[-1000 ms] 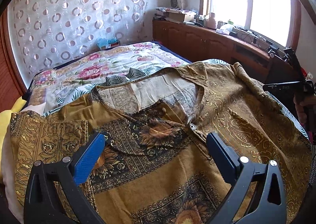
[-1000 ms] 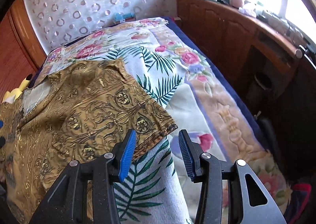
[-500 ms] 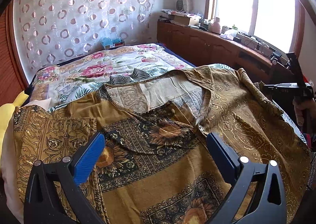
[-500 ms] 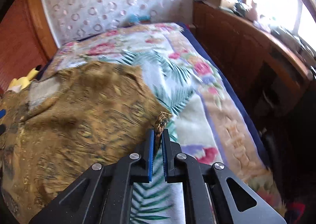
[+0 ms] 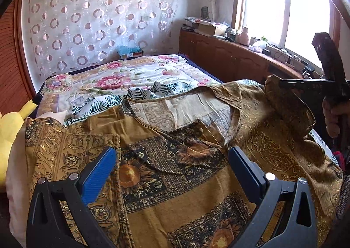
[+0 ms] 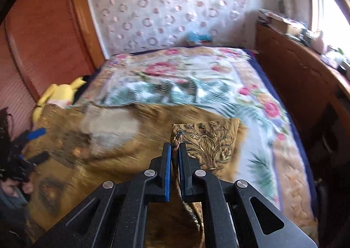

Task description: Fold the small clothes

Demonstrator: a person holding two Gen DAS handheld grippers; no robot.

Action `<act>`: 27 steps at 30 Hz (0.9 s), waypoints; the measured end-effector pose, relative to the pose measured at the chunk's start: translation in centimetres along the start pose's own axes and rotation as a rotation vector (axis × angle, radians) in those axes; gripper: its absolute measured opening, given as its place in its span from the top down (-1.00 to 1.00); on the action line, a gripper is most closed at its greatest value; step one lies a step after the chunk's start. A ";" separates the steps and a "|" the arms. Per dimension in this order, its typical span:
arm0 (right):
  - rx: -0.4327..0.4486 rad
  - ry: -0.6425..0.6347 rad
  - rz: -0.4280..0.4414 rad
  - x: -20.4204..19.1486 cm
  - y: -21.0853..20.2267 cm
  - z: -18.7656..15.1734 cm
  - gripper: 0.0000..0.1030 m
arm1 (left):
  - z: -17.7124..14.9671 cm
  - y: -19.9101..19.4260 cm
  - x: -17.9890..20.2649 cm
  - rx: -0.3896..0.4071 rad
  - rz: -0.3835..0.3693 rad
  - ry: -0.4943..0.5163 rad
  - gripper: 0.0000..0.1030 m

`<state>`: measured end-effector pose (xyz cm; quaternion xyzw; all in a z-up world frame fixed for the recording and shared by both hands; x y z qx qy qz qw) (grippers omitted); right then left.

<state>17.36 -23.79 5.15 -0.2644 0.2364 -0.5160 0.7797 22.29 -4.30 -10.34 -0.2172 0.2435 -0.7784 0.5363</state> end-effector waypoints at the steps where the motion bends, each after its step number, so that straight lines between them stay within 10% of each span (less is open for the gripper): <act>1: 0.003 -0.013 0.017 -0.7 0.1 0.2 0.87 | 0.0 -0.1 -0.1 0.003 0.001 -0.002 -1.00; 7: -0.005 -0.064 0.053 -2.7 1.2 1.1 0.84 | 0.0 -0.2 -0.5 0.012 0.008 -0.011 -0.99; 11: -0.001 -0.068 0.003 -1.4 1.2 1.4 0.17 | 0.0 -0.2 -0.6 0.013 0.010 -0.012 -1.00; 27: -0.146 0.029 -0.204 5.7 5.9 -0.1 0.17 | -0.3 -0.1 -0.5 0.008 0.010 -0.010 -1.00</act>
Point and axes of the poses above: each gripper's, at about its wrist camera, not at the fingertips, and y roughly the way its jaws point, x to its right, z to its top, the point moved 5 cm from there along y, roughly the way its jaws point
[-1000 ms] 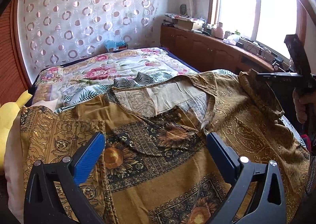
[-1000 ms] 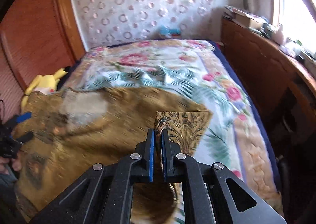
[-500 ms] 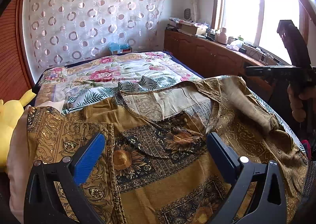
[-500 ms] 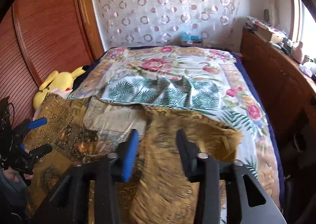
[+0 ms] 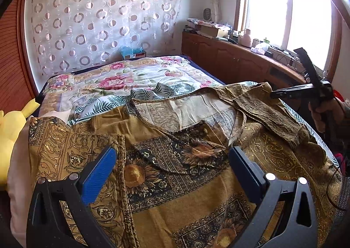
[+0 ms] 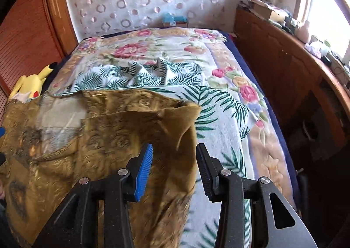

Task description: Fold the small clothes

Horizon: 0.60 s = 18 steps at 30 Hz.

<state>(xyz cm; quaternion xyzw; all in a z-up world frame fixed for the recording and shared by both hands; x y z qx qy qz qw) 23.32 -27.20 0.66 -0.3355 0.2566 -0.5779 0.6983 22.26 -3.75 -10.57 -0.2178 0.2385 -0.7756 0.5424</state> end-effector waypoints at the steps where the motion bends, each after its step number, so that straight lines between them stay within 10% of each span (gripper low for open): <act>1: -0.005 0.001 -0.004 0.1 0.6 0.4 0.17 | 0.0 0.0 0.0 0.000 0.000 -0.001 -1.00; 6: -0.048 -0.009 0.005 -0.1 2.7 2.3 0.24 | -0.1 0.1 -0.1 -0.002 0.000 -0.001 -1.00; 8: -0.029 -0.044 0.037 -0.8 2.9 3.5 0.91 | -0.1 0.1 -0.1 -0.003 0.002 0.000 -1.00; 16: 0.089 -0.049 -0.017 0.2 2.9 5.5 0.87 | -0.7 0.5 0.0 -0.013 0.003 0.007 -1.00; 18: 0.065 -0.035 -0.030 0.2 3.1 4.9 0.42 | -0.9 0.5 0.0 -0.014 0.005 0.009 -1.00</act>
Point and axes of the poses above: each gripper's, at about its wrist camera, not at the fingertips, and y roughly the way its jaws point, x to its right, z to its top, the point moved 5 cm from there along y, roughly the way its jaws point
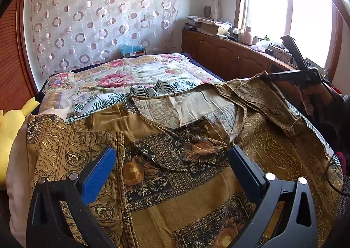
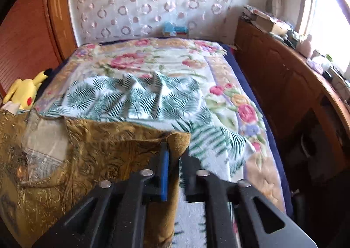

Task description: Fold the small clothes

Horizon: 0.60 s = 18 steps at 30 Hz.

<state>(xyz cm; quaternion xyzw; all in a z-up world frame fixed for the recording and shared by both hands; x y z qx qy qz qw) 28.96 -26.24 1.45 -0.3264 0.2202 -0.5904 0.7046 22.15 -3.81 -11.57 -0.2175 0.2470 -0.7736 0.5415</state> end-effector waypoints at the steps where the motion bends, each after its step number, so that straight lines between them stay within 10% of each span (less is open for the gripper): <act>1: -0.005 0.003 0.003 -0.2 -0.3 -0.1 0.30 | 0.1 0.0 0.0 0.000 -0.001 0.000 -1.00; 18: -0.065 -0.017 0.083 1.4 0.1 -1.8 0.11 | 1.4 -0.7 -3.8 -0.033 0.090 -0.074 -0.99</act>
Point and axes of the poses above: each gripper's, at about its wrist camera, not at the fingertips, and y roughly the way its jaws point, x to its right, z to its top, the point moved 5 cm from there along y, roughly the way its jaws point
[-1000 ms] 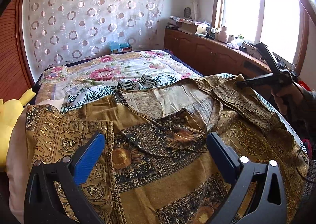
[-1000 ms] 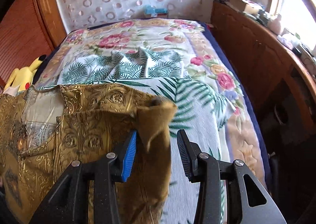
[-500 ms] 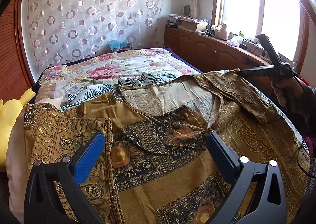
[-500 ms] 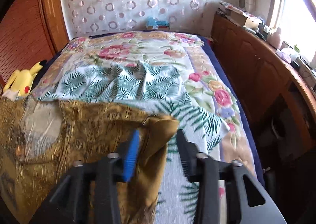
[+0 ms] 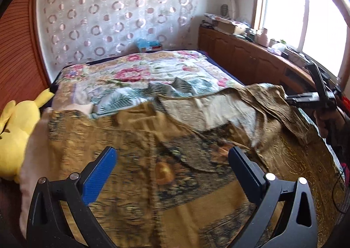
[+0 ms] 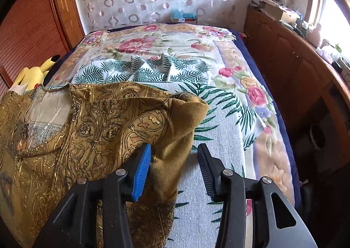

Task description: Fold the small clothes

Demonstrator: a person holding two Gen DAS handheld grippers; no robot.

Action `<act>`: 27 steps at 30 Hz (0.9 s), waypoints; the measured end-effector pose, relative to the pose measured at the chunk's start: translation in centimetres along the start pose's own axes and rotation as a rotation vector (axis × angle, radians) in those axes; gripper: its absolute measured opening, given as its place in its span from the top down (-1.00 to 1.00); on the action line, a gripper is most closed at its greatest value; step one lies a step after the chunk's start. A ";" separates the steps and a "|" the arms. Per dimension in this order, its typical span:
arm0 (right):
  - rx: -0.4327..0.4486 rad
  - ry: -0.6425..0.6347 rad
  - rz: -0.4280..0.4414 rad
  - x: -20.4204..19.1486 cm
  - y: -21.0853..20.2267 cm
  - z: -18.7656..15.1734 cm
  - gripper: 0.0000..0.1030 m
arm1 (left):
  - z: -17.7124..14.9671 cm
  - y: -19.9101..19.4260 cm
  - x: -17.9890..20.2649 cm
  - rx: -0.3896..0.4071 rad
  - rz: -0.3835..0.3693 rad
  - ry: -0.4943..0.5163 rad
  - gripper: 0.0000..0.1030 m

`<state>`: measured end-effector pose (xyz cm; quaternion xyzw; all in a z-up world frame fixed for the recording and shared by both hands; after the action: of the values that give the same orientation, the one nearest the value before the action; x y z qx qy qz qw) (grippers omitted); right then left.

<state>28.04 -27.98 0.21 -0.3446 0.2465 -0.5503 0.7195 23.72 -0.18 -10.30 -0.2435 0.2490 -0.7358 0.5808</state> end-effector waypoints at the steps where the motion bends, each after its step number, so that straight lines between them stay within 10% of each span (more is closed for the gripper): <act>1: 0.006 0.000 0.002 0.1 0.1 -0.3 0.11 | 0.1 -0.2 -0.7 0.002 0.009 -0.009 -0.99; 13: 0.069 -0.011 -0.001 -0.2 0.2 -1.9 0.09 | 0.4 -0.5 -11.1 -0.053 0.141 -0.128 -0.25; 27: 0.069 -0.011 -0.002 -0.1 0.2 -2.0 0.08 | 1.1 2.3 -13.9 -0.108 0.170 -0.142 -0.01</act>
<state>26.69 -28.26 -1.21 -0.3226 0.2232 -0.5572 0.7319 28.96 12.83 -11.95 -0.3038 0.2663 -0.6503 0.6433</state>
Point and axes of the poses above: each gripper's, at about its wrist camera, not at the fingertips, and y roughly the way its jaws point, x to its right, z to its top, the point moved 5 cm from there along y, roughly the way its jaws point
